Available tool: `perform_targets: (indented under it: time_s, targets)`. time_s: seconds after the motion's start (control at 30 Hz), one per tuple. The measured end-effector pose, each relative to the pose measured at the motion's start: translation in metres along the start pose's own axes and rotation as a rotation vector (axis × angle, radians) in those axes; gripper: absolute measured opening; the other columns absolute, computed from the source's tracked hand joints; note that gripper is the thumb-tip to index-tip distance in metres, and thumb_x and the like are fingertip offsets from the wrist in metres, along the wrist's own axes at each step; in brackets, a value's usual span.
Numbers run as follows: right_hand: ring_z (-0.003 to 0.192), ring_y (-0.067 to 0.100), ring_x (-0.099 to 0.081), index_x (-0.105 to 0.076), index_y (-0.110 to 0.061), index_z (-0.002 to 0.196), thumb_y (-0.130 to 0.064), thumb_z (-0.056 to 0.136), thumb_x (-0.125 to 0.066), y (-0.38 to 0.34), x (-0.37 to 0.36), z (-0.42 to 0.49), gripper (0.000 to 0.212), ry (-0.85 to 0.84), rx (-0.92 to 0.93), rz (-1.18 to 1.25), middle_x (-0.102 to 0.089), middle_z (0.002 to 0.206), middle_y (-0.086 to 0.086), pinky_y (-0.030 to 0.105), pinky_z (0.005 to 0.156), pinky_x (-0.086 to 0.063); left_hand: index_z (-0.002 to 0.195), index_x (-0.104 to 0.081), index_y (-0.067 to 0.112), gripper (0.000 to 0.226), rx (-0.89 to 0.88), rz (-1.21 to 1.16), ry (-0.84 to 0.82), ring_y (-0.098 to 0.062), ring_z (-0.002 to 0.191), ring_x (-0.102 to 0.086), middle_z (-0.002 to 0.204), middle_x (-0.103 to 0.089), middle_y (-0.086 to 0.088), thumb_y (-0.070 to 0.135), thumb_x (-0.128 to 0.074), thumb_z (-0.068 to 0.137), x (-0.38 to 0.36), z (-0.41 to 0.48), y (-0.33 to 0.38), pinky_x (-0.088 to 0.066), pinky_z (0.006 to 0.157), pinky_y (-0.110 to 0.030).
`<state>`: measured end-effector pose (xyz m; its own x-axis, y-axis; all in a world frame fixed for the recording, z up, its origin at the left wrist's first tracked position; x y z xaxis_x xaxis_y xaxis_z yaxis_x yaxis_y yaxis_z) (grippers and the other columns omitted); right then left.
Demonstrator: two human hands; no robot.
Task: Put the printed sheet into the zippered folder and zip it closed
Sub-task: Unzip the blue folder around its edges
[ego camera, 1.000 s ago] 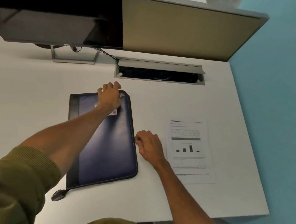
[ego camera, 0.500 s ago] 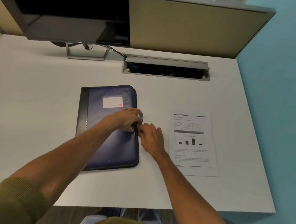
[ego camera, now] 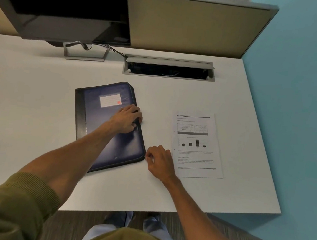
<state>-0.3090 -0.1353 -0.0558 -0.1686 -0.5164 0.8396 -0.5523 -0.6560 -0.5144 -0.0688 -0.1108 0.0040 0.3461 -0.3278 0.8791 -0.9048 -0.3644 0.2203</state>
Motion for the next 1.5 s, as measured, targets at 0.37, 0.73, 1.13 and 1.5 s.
perform_targets:
  time_s: [0.37,0.73,1.13,1.5]
  targets:
    - [0.096,0.018,-0.063,-0.069,-0.018,0.103,-0.025,0.105,-0.058,-0.019,-0.018,-0.018,0.014,0.174,-0.096,-0.016,-0.072,0.101,-0.002,0.039,0.085,-0.051,0.161,-0.029,0.016,0.081,0.907,-0.548,0.339,-0.050,0.148,-0.041,0.161,-0.034,-0.023,0.051,-0.068,0.100,-0.071,-0.147,-0.045,-0.044,0.117,-0.065]
    - [0.073,0.019,-0.064,-0.073,-0.014,0.092,-0.019,0.099,-0.068,-0.090,-0.066,-0.056,0.011,0.401,-0.316,0.090,-0.074,0.086,0.003,0.036,0.068,-0.051,0.164,-0.019,0.016,0.087,0.836,-0.606,0.156,-0.051,0.131,-0.060,0.149,-0.057,-0.026,0.061,-0.061,0.102,-0.084,-0.174,-0.067,-0.051,0.111,-0.057]
    - [0.094,0.008,-0.068,-0.074,-0.024,0.114,-0.035,0.103,-0.064,-0.187,-0.139,-0.059,0.018,0.230,-0.135,0.074,-0.076,0.109,-0.008,0.028,0.087,-0.054,0.164,-0.023,0.015,0.080,0.713,-0.788,0.205,-0.048,0.129,-0.064,0.153,-0.056,-0.020,0.041,-0.069,0.103,-0.084,-0.192,-0.076,-0.059,0.105,-0.058]
    - [0.088,0.010,-0.070,-0.075,-0.019,0.108,-0.025,0.101,-0.069,-0.199,-0.152,-0.062,0.011,0.280,-0.202,0.169,-0.077,0.103,-0.005,0.029,0.087,-0.060,0.156,-0.029,0.008,0.074,0.682,-0.775,0.210,-0.044,0.128,-0.065,0.148,-0.060,-0.020,0.040,-0.071,0.103,-0.088,-0.196,-0.079,-0.055,0.108,-0.053]
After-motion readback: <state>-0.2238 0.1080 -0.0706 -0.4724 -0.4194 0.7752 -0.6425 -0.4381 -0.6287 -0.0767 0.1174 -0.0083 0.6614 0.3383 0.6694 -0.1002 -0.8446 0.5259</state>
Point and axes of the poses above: each hand's wrist, its own z-axis towards the middle knuckle, its own x-axis out of the back of the hand, y = z × x, the point moved 1 cm from there along z, towards the middle knuckle
